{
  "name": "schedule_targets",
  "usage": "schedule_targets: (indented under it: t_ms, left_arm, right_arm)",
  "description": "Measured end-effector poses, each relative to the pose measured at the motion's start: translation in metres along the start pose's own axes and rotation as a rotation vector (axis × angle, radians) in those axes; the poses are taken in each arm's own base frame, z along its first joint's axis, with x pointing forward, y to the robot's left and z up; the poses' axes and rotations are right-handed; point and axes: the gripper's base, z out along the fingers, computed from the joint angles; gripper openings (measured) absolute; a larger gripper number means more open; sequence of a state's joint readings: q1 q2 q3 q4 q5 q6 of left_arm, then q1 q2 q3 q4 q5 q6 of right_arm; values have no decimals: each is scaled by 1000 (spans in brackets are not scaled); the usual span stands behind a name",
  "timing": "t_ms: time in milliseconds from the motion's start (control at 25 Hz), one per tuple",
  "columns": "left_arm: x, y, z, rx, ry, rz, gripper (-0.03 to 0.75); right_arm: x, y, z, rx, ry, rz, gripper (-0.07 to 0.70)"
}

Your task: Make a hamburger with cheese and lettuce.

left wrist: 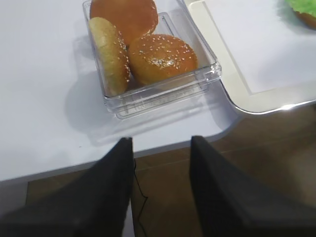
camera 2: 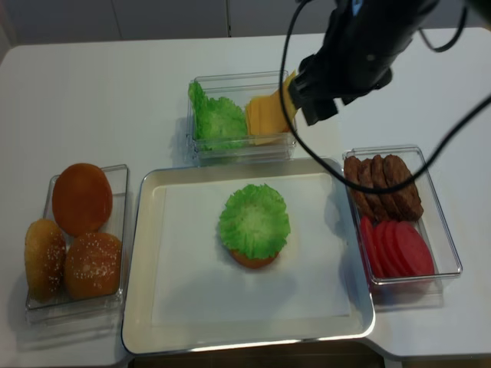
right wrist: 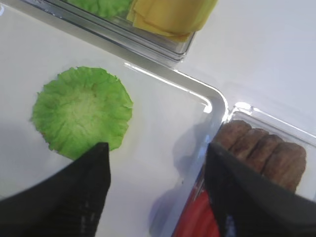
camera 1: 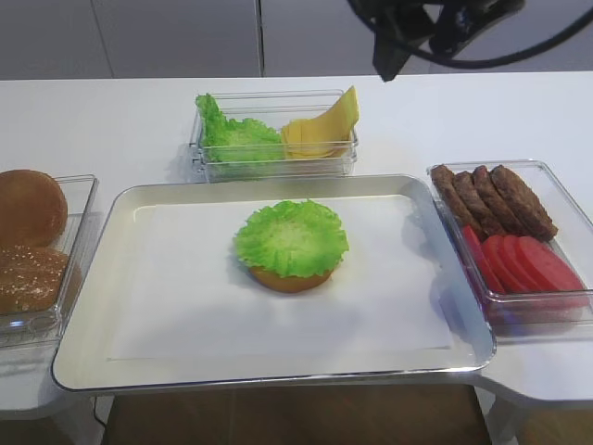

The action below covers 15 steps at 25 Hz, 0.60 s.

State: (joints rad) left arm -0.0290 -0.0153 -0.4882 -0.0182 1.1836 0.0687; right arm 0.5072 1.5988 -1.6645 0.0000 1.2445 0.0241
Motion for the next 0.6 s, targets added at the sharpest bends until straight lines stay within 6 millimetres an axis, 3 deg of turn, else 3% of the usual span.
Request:
schedule_targets:
  t_ms: [280, 600]
  left_arm:
    - [0, 0, 0, 0, 0, 0, 288]
    - [0, 0, 0, 0, 0, 0, 288]
  right_arm:
    - [40, -3, -58, 26, -95, -8, 475]
    - [105, -7, -116, 45, -221, 1, 475]
